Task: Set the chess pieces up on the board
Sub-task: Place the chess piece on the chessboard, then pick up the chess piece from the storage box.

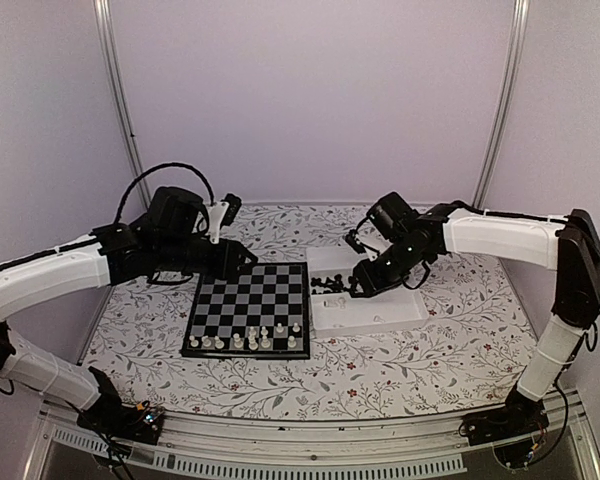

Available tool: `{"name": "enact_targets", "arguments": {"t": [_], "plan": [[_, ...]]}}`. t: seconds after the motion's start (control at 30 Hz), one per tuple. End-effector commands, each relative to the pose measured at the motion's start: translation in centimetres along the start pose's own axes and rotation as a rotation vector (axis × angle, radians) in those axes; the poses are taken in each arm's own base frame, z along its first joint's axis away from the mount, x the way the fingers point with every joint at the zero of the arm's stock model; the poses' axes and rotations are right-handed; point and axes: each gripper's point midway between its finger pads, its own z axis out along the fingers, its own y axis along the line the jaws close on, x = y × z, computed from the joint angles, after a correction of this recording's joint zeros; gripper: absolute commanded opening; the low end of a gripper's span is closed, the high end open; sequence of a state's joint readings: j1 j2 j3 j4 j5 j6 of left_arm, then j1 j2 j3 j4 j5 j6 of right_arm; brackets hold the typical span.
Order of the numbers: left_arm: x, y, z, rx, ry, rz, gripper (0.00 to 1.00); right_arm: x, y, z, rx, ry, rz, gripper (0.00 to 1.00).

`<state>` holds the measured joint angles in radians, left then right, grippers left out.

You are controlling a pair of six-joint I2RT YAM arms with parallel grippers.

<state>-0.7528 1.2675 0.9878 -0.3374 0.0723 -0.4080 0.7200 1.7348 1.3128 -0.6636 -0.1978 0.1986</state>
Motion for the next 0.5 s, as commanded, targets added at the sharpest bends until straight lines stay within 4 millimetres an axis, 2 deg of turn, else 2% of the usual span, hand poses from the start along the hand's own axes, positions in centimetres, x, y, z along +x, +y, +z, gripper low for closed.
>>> {"name": "enact_targets", "arguments": {"t": [0.0,0.13,0.23,0.3,0.47], "plan": [[-1.1,-2.0,0.2,0.075,0.019,0.011,0.35,2.7,-2.0,1.7,0.094,0.128,0.023,0.40],[-0.8,-2.2,0.5,0.086,0.039,0.010,0.35,4.1,-3.3,1.5,0.167,0.186,0.061,0.41],[-0.1,-2.0,0.7,0.085,0.050,0.006,0.35,5.4,-3.5,1.4,0.171,0.229,0.076,0.42],[0.2,-1.9,0.8,0.090,0.054,0.003,0.35,6.4,-3.6,2.1,0.165,0.263,0.083,0.43],[0.5,-2.0,1.0,0.097,0.062,0.000,0.35,7.2,-3.6,3.6,0.150,0.309,0.122,0.43]]}}
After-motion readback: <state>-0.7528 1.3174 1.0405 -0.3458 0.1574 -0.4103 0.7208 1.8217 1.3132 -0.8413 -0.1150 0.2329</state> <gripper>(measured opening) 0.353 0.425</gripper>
